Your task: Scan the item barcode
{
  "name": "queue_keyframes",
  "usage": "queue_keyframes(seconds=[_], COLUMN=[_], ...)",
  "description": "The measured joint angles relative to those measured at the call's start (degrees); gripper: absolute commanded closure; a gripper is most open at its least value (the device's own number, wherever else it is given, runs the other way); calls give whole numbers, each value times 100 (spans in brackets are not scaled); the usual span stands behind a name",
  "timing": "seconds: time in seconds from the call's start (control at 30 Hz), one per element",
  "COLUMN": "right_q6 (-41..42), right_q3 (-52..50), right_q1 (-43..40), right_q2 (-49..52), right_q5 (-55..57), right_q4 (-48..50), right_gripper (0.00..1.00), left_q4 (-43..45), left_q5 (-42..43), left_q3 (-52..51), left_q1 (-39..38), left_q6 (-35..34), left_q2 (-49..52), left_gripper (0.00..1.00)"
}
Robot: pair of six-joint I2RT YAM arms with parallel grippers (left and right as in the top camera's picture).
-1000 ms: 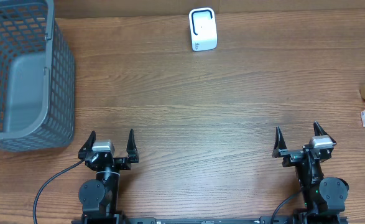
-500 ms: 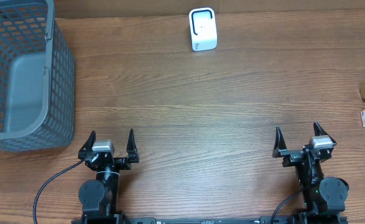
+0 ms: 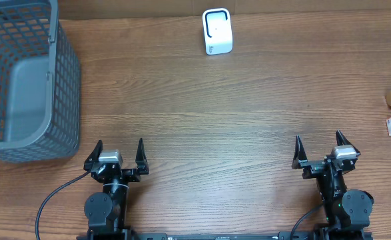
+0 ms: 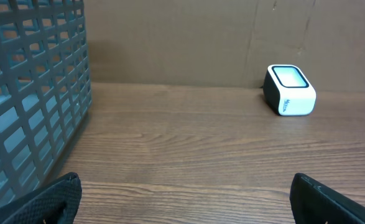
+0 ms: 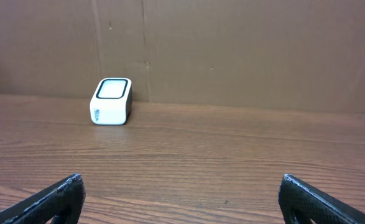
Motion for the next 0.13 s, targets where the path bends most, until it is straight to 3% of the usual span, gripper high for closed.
queue_keyframes(seconds=[0.13], right_q6=[2], right_q3=[0], right_q1=[0], right_q2=[0], right_q5=[0], right_q4=[0], right_gripper=[0], left_q4=[0], left_q5=[0], left_q3=[0], left_q1=[0], left_q6=[0], left_q2=[0], left_gripper=[0])
